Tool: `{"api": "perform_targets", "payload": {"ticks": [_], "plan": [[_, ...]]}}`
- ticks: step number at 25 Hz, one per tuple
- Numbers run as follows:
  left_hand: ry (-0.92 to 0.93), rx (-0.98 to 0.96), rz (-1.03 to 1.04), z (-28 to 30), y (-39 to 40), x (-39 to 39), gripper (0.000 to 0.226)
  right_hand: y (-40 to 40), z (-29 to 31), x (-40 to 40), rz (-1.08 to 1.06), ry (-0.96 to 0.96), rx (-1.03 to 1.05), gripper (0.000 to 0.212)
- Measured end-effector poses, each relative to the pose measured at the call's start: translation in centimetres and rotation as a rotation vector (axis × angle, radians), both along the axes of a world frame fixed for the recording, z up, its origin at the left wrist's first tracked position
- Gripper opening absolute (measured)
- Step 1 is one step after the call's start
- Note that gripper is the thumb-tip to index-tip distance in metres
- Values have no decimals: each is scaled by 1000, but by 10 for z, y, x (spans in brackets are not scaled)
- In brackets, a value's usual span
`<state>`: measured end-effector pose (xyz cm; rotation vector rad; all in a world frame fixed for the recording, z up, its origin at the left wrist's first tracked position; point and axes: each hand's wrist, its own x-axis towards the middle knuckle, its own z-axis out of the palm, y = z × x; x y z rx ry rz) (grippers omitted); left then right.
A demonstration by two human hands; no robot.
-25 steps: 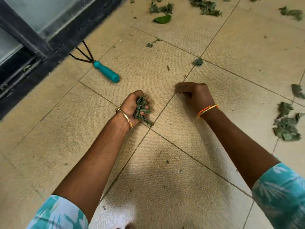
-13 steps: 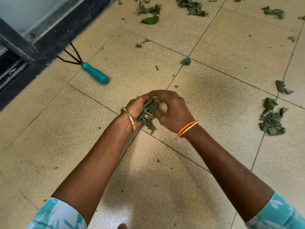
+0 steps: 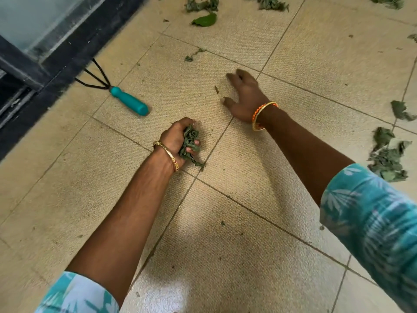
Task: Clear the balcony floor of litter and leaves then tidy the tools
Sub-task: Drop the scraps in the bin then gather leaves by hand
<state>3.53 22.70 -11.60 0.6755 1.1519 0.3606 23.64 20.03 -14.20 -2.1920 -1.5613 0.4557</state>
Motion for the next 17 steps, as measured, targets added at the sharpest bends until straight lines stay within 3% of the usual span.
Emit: {"api": "perform_targets", "payload": {"ticks": [3,5,9,14,17], "plan": [[15,-9,-7,-4,-4,-2,25,1,-5,-26,255,-144,78,48],[25,-9,-17,-4,-6,-4,24,-12,-11,-28,322,-226,101,48],[28,-1,-26,-2,-8,-6,22,-65,-17,-17,233,-344,90,53],[61,17,-52,7,-23,2,15,-123,-17,-10,106,-338,209,31],[90,39,-70,12,-33,6,17,-118,1,-16,31,-358,54,25]]}}
